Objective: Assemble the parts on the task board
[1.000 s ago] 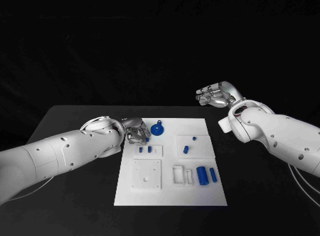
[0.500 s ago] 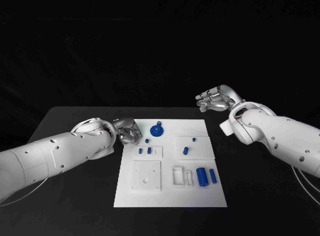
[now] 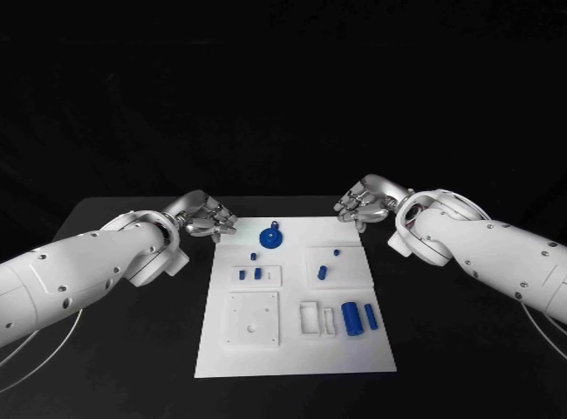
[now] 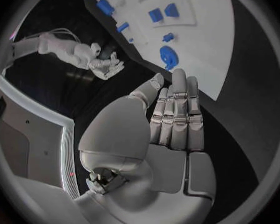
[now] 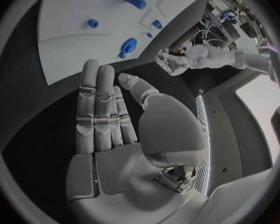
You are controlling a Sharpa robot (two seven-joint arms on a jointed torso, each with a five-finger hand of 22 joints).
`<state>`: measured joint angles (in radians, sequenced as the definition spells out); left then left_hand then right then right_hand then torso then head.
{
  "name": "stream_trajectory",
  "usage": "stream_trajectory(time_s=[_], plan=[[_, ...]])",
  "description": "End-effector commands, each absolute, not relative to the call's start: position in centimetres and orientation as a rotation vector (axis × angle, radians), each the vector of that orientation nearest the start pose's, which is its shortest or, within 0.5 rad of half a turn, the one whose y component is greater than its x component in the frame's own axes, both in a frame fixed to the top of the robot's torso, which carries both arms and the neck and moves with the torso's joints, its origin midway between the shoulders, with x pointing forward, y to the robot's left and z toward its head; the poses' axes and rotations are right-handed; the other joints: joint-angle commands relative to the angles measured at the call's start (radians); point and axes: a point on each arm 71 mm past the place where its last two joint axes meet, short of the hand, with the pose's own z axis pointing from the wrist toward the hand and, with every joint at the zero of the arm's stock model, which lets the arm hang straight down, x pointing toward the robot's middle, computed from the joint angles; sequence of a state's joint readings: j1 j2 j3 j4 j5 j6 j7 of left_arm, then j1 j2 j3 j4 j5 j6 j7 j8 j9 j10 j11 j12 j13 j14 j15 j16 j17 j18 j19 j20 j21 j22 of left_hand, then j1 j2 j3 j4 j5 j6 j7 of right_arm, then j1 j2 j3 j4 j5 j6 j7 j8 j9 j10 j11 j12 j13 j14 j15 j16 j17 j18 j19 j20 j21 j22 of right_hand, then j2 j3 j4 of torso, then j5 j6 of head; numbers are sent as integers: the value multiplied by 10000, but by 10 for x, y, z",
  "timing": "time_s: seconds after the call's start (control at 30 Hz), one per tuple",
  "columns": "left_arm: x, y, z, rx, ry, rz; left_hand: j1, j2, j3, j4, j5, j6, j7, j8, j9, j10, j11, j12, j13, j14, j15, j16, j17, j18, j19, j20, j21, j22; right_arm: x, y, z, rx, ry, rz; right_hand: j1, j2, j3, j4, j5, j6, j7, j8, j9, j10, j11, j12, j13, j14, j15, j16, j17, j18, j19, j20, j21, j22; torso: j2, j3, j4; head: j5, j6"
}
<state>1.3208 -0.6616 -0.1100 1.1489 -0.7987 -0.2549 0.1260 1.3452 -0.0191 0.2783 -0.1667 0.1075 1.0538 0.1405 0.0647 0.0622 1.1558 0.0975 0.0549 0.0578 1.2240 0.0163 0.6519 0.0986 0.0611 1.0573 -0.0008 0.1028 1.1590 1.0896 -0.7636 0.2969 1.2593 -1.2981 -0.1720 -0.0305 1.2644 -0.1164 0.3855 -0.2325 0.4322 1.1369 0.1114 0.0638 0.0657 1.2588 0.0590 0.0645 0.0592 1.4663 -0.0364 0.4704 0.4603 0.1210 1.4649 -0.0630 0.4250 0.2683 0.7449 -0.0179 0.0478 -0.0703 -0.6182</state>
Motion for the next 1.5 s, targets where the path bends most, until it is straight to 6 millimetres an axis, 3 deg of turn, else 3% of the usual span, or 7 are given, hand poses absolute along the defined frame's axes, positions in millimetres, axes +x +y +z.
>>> stream_trajectory(time_s=[0.03, 0.17, 0.37, 0.5, 0.7, 1.3, 1.5], plan=[[561, 225, -161, -6899, 16050, -11214, -69, 22, 75, 88, -42, -202, 41, -33, -5, -229, 158, 34, -1, -729, 317, -1433, -366, -253, -870, 318, -465, -688, 545, -248, -159, 52, 16950, 5475, -230, -4, 114, -26, -279, 66, 10, -24, -27, -413, 93, -61, -8, 221, -40, 280, 420, 102, -89, -4, 267, 246, -1, 0, 12, -109, 36], [556, 227, -161, -8142, 16018, -11942, -125, -42, 364, 259, -45, -309, 83, -65, -21, -342, 306, 26, -4, -594, 823, -4889, -272, -538, -2323, 971, -472, -3808, 542, -245, -169, -513, 17173, 4660, -382, -143, 252, 77, -459, -36, 32, -14, -30, -810, 185, -69, -14, 255, -6, 644, 866, 192, 12, 36, 497, 470, 5, -4, 24, -181, 109], [551, 227, -158, -8727, 15822, -12689, -74, -121, 269, 376, -47, -240, 40, -13, 1, -306, 271, 44, 0, -472, 940, -5893, -314, -551, -1835, 990, -394, -6759, 536, -240, -181, -1060, 17183, 3917, -382, -404, 4, 297, -1791, -360, 84, -26, -36, -861, 205, -70, -10, 110, 47, 916, 1259, 217, -67, 108, 574, 671, 18, -19, 9, -157, 141], [548, 225, -156, -8906, 15579, -13132, -102, -107, 188, 405, -43, -212, -25, -14, 1, -358, 227, 39, 2, -1134, 1100, -5910, -336, -445, -1725, 1111, -384, -7379, 532, -235, -186, -1341, 17168, 3670, -88, -421, -643, 706, -2657, -441, 97, -17, -32, -925, 218, -62, -5, 67, 89, 752, 1228, 219, -60, 173, 302, 580, 17, -7, 7, -110, 164], [545, 222, -155, -8899, 15416, -13465, -63, -52, 33, 380, -32, -237, -24, -10, 2, -403, 238, 37, 1, -1232, 1118, -5913, -328, -311, -1554, 1198, -365, -8160, 529, -232, -193, -1611, 17249, 3498, 232, -418, -799, 994, -2722, -344, 56, -17, -30, -768, 175, -68, -7, 138, 58, 792, 1358, 225, 134, 144, 143, 604, 24, -11, 13, -76, 176], [545, 219, -156, -8956, 15644, -13651, -67, 105, -738, 398, -103, -328, 53, -14, 0, -501, 350, 39, 3, -1307, 1229, -5914, -326, -221, -1083, 1266, -305, -10113, 525, -221, -205, -1875, 17142, 3551, -39, -483, 1741, 559, -3130, 317, -112, -2, -10, 49, -67, -65, 5, 47, -116, 1750, 2124, 223, -135, -43, 1107, 1946, 34, 6, -11, 11, 159], [545, 219, -156, -8971, 15722, -13655, 191, 415, -2230, 741, -140, -329, 71, 8, 10, -538, 367, 60, 8, -1364, 1244, -5928, -325, -196, -1014, 1321, -290, -10493, 525, -219, -208, -1837, 17125, 3627, -36, -419, 2050, 590, -3383, 499, -150, -9, -10, 225, -127, -62, 10, 1, -153, 2038, 2244, 193, -227, -97, 1335, 2321, 31, 10, 0, 22, 135]])
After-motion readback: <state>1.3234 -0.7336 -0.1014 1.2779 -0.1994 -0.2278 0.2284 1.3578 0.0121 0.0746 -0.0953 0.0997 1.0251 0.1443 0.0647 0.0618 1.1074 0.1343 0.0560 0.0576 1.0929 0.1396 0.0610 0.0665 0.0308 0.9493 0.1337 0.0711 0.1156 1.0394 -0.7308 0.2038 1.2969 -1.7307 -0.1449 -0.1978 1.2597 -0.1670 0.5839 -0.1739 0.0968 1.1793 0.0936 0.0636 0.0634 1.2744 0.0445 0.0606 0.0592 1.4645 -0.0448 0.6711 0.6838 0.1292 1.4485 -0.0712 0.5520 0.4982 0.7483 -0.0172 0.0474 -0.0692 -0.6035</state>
